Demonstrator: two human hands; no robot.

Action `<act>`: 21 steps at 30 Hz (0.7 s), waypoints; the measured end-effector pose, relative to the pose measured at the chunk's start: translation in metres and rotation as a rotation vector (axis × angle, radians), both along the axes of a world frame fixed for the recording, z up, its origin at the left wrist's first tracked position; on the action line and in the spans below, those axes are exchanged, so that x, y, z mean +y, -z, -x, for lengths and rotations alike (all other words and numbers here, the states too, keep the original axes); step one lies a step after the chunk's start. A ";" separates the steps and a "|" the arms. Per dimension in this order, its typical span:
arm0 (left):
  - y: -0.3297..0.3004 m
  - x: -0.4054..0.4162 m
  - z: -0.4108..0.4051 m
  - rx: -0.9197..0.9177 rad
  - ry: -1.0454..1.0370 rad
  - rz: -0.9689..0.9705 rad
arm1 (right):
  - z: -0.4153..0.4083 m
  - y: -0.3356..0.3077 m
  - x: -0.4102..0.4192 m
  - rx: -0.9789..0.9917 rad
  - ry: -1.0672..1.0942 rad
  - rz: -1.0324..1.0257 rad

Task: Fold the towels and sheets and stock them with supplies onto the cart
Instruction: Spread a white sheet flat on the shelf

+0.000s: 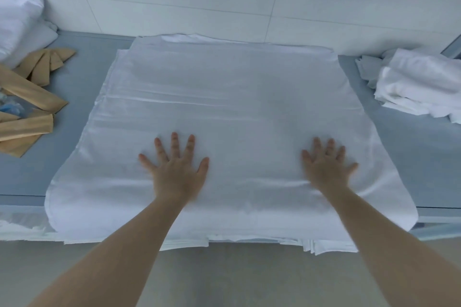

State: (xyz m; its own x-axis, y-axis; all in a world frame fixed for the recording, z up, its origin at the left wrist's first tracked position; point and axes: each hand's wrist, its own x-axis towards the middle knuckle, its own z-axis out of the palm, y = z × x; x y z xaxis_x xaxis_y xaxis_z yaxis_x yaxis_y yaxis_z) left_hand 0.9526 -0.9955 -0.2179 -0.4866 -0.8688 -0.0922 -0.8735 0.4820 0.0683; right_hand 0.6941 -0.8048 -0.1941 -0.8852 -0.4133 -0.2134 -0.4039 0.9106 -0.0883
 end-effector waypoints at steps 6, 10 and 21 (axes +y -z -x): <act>-0.002 -0.001 -0.003 -0.006 -0.019 -0.003 | -0.135 0.019 -0.072 0.081 -0.397 0.060; -0.006 -0.001 -0.003 -0.028 -0.009 -0.048 | -0.133 0.025 -0.071 0.103 -0.369 0.040; -0.009 -0.058 -0.130 -0.008 -0.316 -0.122 | -0.132 0.023 -0.071 0.096 -0.387 0.026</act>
